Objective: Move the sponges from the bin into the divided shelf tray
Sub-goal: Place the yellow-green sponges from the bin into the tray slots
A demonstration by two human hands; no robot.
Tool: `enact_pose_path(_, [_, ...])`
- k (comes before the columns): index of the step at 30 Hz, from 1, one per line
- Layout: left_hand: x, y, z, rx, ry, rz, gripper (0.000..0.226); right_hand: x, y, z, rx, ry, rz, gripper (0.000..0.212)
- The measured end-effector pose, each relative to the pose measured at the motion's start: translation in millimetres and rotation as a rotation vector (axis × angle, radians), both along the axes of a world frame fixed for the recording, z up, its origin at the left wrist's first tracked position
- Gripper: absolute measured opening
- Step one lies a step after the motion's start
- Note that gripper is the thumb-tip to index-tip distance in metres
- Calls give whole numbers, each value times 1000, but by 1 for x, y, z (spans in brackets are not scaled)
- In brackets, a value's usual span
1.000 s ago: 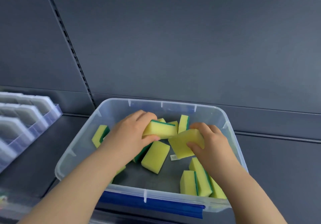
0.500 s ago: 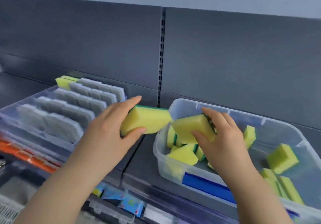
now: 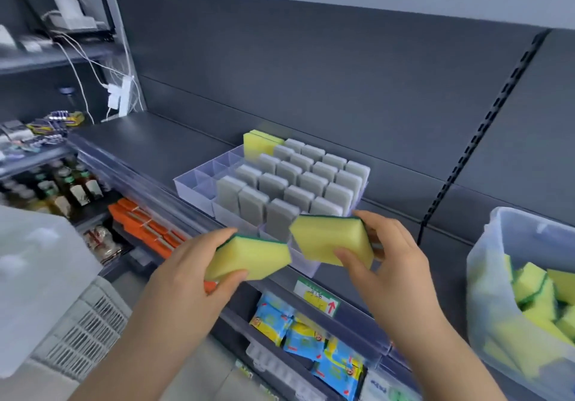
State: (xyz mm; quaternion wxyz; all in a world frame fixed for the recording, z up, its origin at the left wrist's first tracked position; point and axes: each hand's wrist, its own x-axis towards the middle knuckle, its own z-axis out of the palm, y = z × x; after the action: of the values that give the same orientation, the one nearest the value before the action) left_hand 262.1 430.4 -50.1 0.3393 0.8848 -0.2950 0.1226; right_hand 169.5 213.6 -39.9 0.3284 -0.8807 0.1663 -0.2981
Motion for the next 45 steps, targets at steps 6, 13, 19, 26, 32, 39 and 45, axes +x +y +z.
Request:
enact_pose_path(6, [105,11,30,-31,-141,3,53,84,-8,24,34,-55,16,48])
enact_pose_path(13, [219,-2,58,34,-184,-38,55,203,-35,53,77,-65,29,44])
enact_pose_path(19, [286,-4,47,-1,-172,-65,54,290,-38,72,-17,33,92,51])
enact_pose_path(26, [374,-15,23,-58,-128,-123,56,357,-36,64,-129,215,41,49])
enact_pose_path(32, [466,-27,15,-81,-38,-318,54,411,-20,40,-131,329,-120,46])
enact_pose_path(39, [549,-48,11,-85,-39,-523,54,474,-13,10,-134,523,-313,45])
enact_pose_path(45, [575,-63,-9,-73,-17,-693,54,500,-7,-9,-183,710,-390,44])
